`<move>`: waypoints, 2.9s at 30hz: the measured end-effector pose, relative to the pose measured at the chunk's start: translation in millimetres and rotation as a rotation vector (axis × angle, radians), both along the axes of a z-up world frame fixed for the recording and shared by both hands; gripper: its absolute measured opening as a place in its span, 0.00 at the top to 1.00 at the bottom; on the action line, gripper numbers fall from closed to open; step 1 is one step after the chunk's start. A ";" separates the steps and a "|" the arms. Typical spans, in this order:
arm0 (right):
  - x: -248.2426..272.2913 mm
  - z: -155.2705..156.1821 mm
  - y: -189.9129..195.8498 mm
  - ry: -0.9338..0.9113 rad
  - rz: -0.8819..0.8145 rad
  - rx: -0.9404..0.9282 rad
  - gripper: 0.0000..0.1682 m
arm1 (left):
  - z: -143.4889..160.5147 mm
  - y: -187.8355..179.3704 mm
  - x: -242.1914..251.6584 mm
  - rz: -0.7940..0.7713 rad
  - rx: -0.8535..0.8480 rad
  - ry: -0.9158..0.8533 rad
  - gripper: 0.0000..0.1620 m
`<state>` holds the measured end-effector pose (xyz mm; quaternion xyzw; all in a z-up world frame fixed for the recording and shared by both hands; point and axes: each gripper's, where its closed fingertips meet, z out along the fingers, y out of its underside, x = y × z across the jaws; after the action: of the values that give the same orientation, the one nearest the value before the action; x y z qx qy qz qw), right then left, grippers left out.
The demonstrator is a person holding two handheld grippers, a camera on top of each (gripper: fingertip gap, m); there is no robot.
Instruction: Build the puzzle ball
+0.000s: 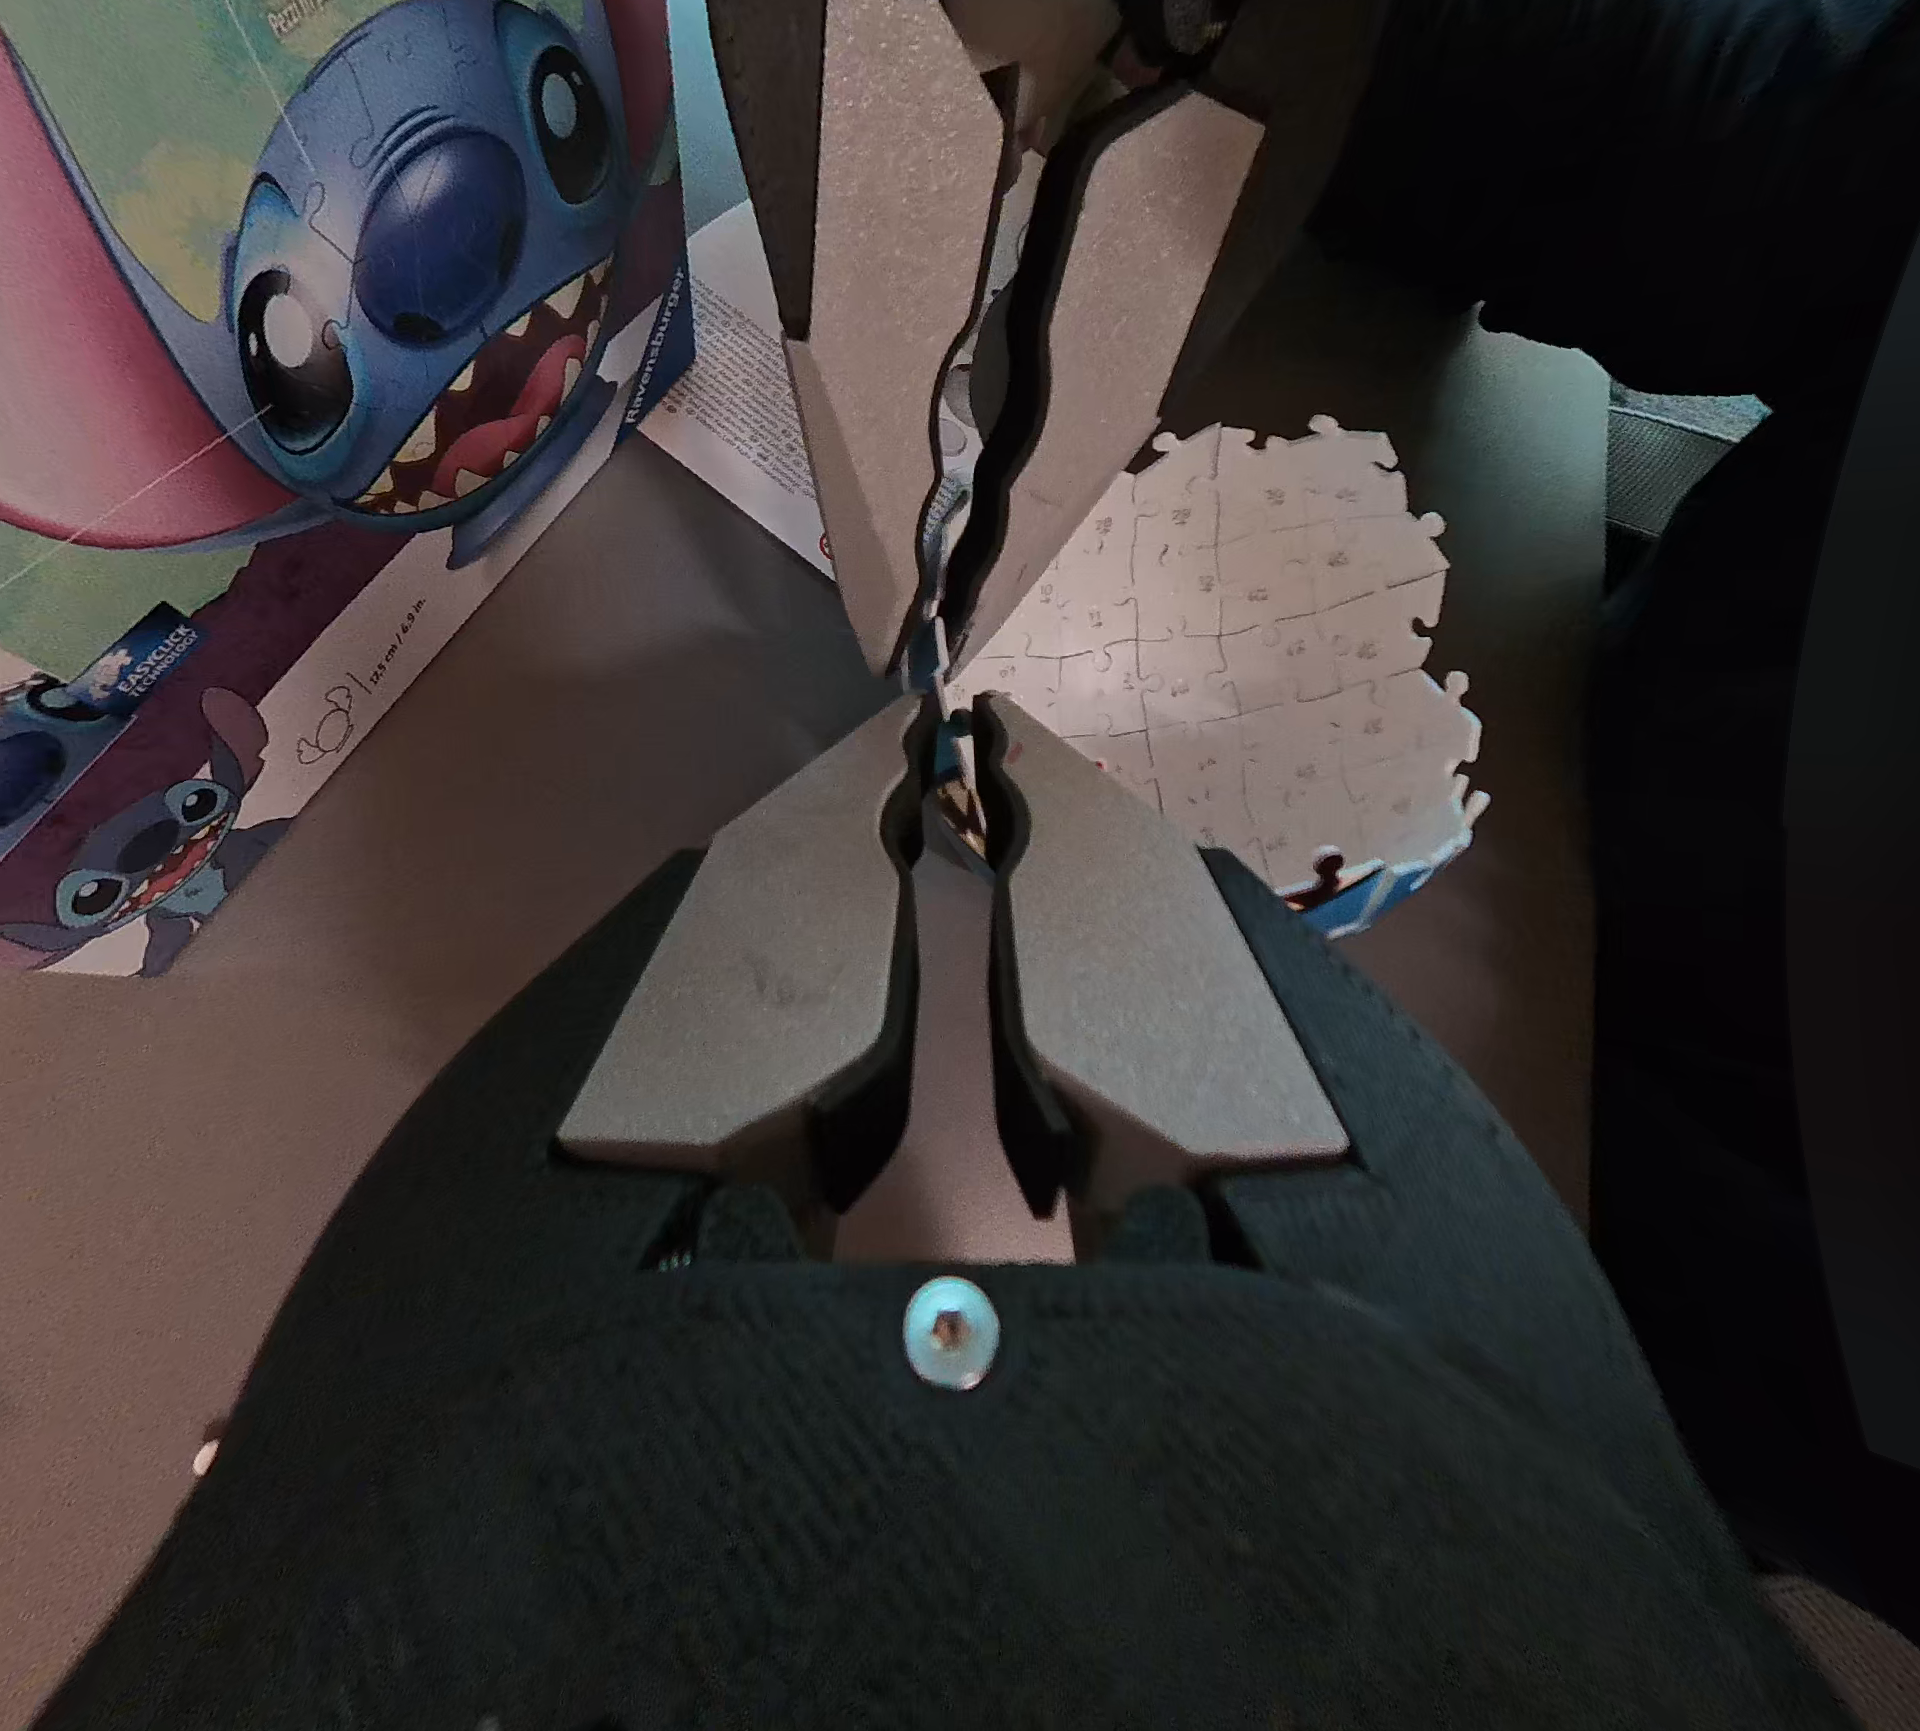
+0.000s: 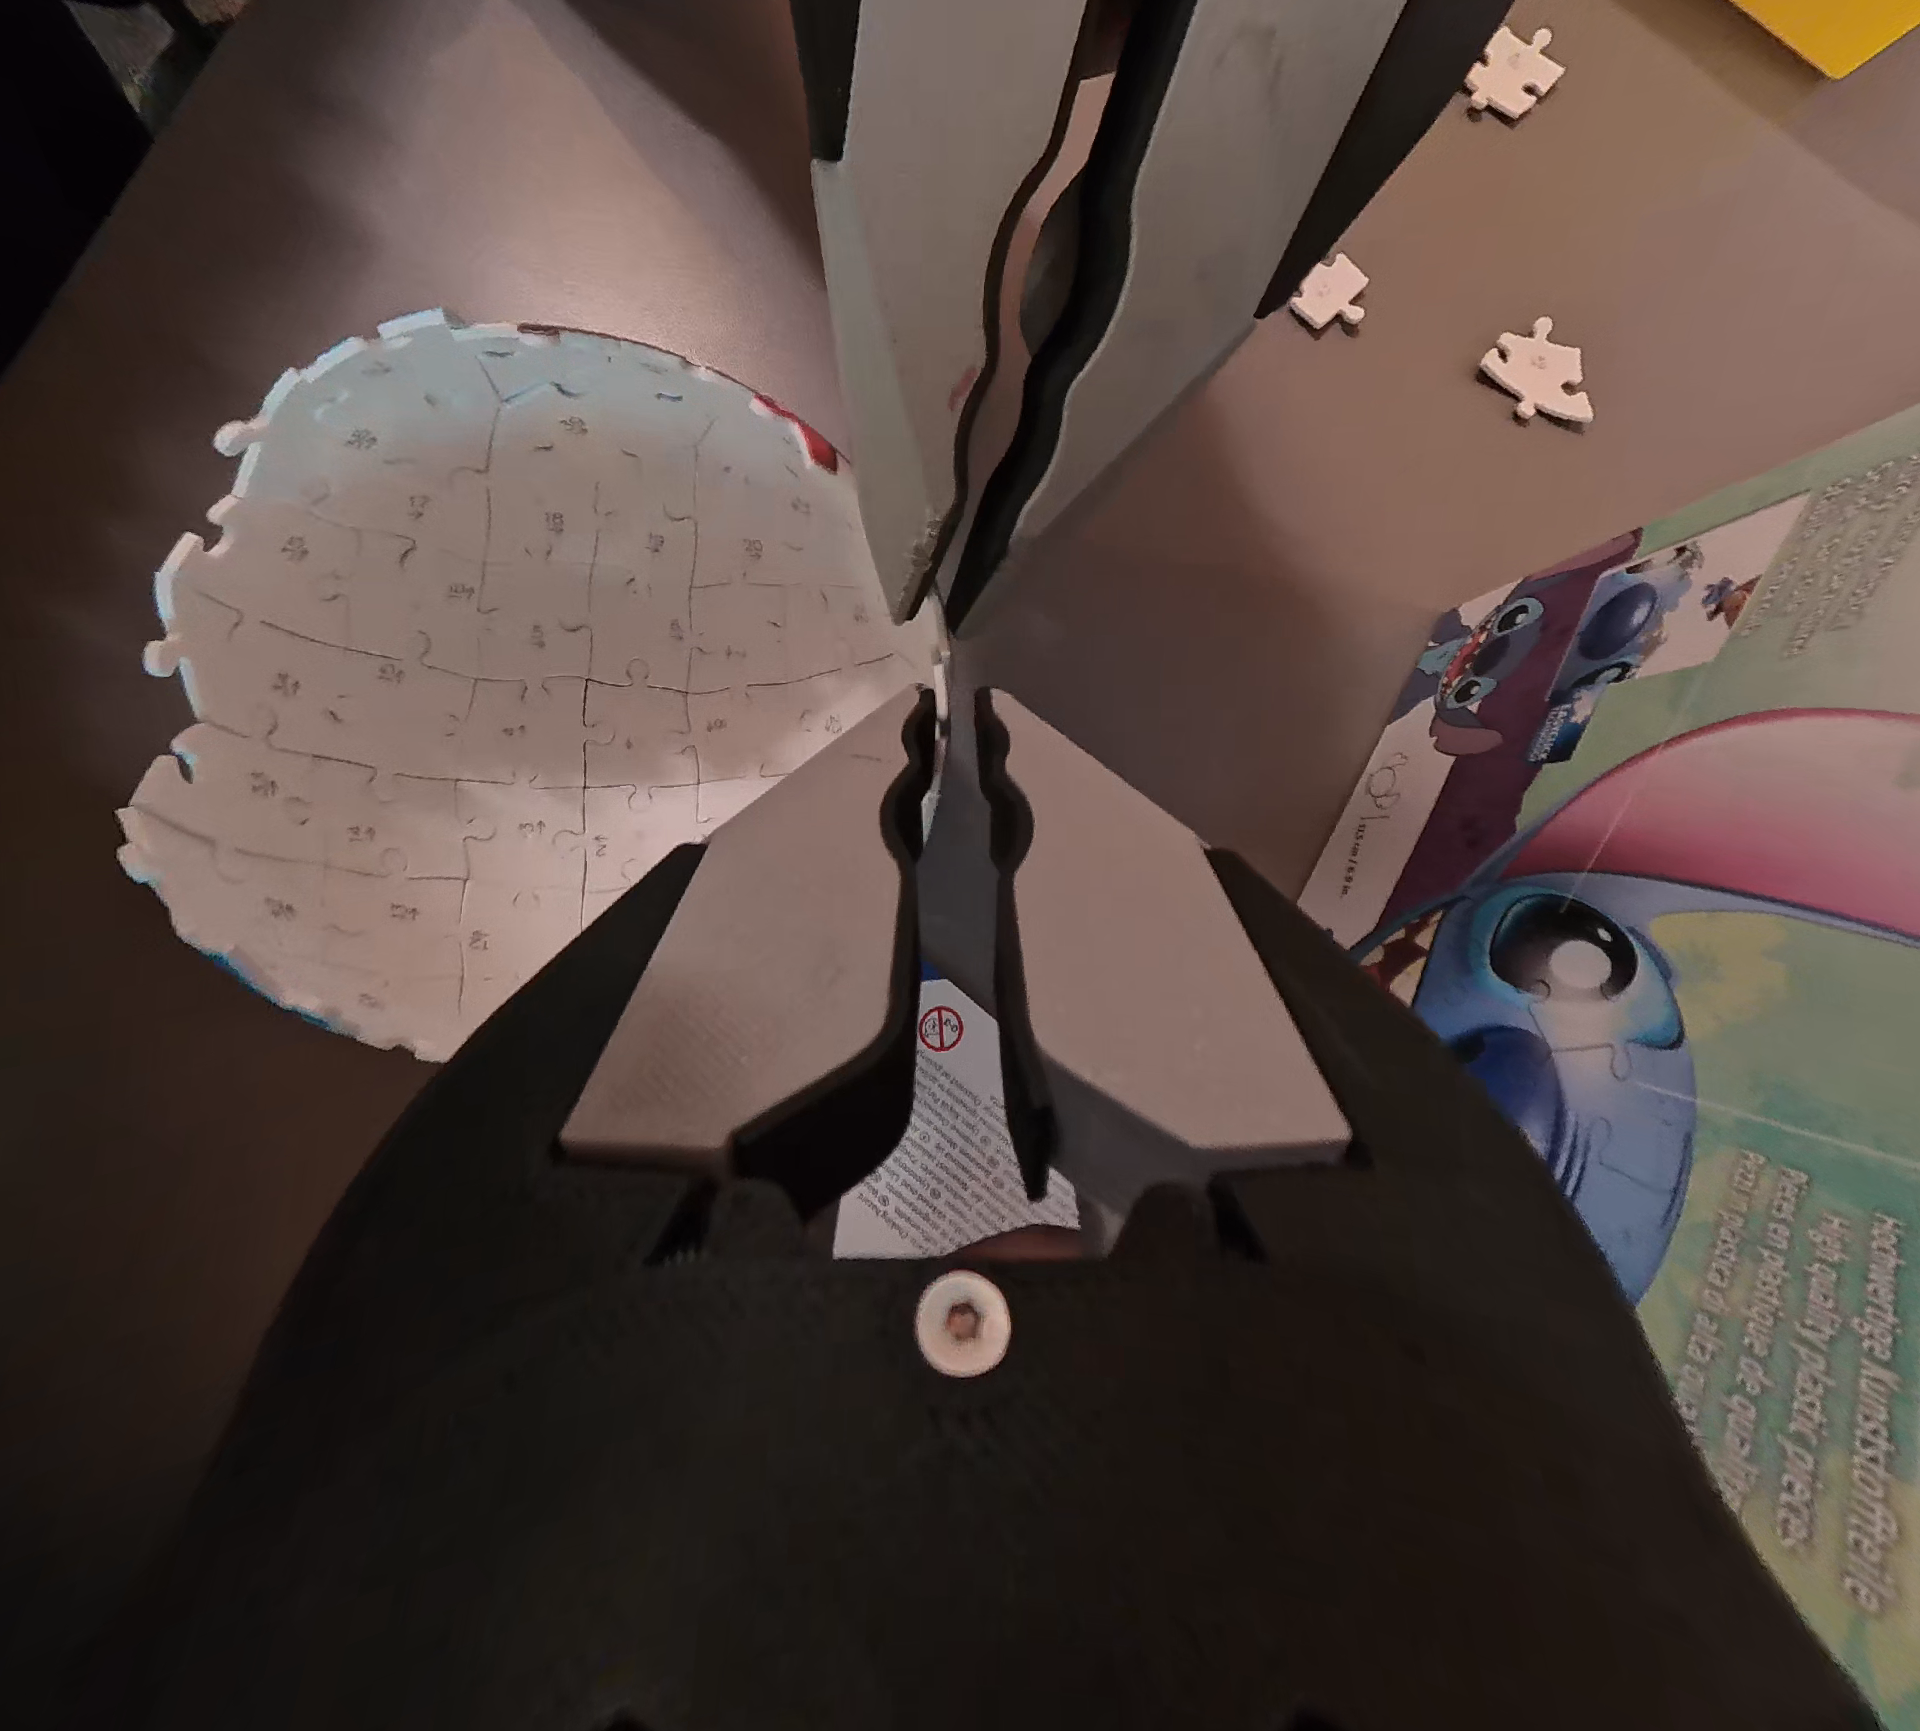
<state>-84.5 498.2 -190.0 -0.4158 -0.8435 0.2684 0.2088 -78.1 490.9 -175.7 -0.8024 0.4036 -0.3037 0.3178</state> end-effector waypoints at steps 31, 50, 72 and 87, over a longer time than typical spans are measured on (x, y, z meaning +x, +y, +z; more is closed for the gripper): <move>-10.8 6.2 -1.6 0.003 -0.094 -0.073 0.96 | 0.5 5.5 -12.1 0.075 -0.026 -0.034 0.98; 65.3 78.4 31.0 0.194 -0.511 -0.017 0.85 | 28.3 3.6 -28.5 0.153 0.107 -0.062 0.84; 115.7 -70.1 9.2 0.019 -0.727 -0.052 0.83 | 28.2 18.9 -72.9 0.362 0.200 -0.185 0.83; 123.4 0.8 17.5 0.306 -0.736 0.076 0.86 | 63.7 -12.6 -27.9 0.209 0.046 -0.229 0.84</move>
<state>38.9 515.7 -189.1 -0.6374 -0.6067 0.2031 0.4294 -106.0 478.3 -112.0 -0.7927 0.2855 -0.3494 0.4099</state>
